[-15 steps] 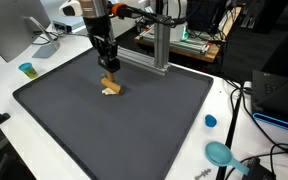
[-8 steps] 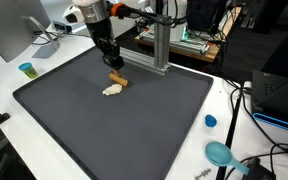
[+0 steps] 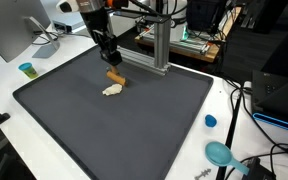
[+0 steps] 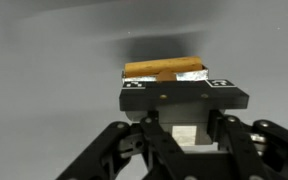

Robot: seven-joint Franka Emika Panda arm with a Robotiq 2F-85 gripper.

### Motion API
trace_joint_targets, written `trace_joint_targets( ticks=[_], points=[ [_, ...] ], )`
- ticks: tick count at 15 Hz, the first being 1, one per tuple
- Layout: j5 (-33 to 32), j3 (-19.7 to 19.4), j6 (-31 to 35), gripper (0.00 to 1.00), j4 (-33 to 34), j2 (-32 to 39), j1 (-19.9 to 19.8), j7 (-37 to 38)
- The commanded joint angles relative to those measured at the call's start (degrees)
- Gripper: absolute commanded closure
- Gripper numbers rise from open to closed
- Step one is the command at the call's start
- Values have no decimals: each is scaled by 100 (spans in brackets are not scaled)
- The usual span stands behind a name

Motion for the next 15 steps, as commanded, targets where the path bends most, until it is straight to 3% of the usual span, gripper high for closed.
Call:
trace_joint_targets(
  ticks=[1, 6, 10, 15],
  points=[
    [302, 57, 173, 78, -28, -212, -58, 138],
    [146, -1, 790, 78, 73, 250, 64, 794],
    [-71, -84, 694, 78, 202, 488, 157, 1128],
    [252, -25, 1308, 78, 220, 638, 103, 1394]
  ],
)
